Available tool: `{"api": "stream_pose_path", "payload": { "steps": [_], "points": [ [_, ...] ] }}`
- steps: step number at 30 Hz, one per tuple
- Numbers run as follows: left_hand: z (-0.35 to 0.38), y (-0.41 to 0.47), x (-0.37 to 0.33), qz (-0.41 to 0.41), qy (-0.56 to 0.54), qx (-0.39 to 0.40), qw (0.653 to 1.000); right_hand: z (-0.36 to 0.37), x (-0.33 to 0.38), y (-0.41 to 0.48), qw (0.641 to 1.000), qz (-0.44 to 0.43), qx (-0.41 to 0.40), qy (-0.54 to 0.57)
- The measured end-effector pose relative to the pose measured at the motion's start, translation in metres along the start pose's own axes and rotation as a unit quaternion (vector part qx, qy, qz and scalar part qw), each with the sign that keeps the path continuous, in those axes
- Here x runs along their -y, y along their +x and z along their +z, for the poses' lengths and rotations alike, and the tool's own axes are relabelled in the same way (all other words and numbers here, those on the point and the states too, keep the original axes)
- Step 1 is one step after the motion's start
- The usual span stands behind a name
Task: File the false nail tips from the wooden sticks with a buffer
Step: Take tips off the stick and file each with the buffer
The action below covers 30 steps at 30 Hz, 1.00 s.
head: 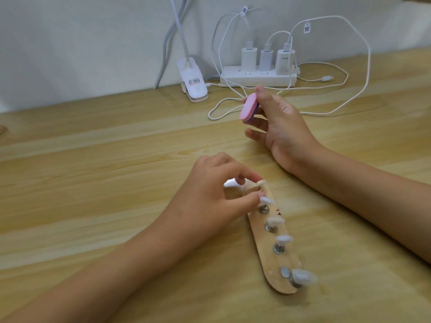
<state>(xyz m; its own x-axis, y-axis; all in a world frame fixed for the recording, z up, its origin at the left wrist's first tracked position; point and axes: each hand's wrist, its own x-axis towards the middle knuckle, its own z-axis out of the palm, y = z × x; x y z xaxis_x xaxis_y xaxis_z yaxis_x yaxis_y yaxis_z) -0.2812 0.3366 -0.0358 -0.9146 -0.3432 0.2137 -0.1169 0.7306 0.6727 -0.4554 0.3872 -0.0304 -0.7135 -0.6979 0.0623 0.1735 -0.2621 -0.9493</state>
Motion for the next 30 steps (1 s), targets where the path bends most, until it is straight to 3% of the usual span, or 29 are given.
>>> {"api": "stream_pose_path", "payload": {
  "steps": [4, 6, 10, 13, 15, 18, 22, 27, 30],
  "points": [
    [0.005, 0.007, 0.0, -0.01, -0.034, -0.01, 0.999, 0.001, 0.0, -0.002, 0.999, -0.01, 0.014, 0.032],
    [0.005, 0.008, 0.003, -0.045, -0.105, -0.014, 0.993, 0.001, -0.001, -0.001, 0.998, -0.01, 0.038, 0.046],
    [-0.003, 0.01, 0.009, -0.105, -0.284, -0.05, 0.952, 0.0, -0.003, 0.0, 0.995, -0.012, 0.089, 0.053],
    [-0.011, 0.012, 0.014, -0.109, -0.345, -0.095, 0.927, 0.0, -0.003, -0.001, 0.991, -0.022, 0.117, 0.055],
    [-0.018, 0.013, 0.018, -0.103, -0.347, -0.119, 0.925, 0.002, -0.002, -0.004, 0.99, -0.036, 0.13, 0.038],
    [-0.024, 0.014, 0.027, -0.106, -0.326, -0.131, 0.93, 0.008, -0.002, -0.015, 0.979, -0.122, 0.156, -0.057],
    [-0.022, 0.014, 0.03, -0.098, -0.301, -0.122, 0.941, 0.013, -0.006, -0.028, 0.928, -0.195, 0.229, -0.222],
    [-0.021, 0.015, 0.032, -0.084, -0.303, -0.118, 0.942, 0.011, -0.007, -0.029, 0.891, -0.25, 0.242, -0.291],
    [-0.022, 0.014, 0.033, -0.079, -0.306, -0.121, 0.941, 0.01, -0.009, -0.027, 0.912, -0.213, 0.215, -0.278]
  ]
}}
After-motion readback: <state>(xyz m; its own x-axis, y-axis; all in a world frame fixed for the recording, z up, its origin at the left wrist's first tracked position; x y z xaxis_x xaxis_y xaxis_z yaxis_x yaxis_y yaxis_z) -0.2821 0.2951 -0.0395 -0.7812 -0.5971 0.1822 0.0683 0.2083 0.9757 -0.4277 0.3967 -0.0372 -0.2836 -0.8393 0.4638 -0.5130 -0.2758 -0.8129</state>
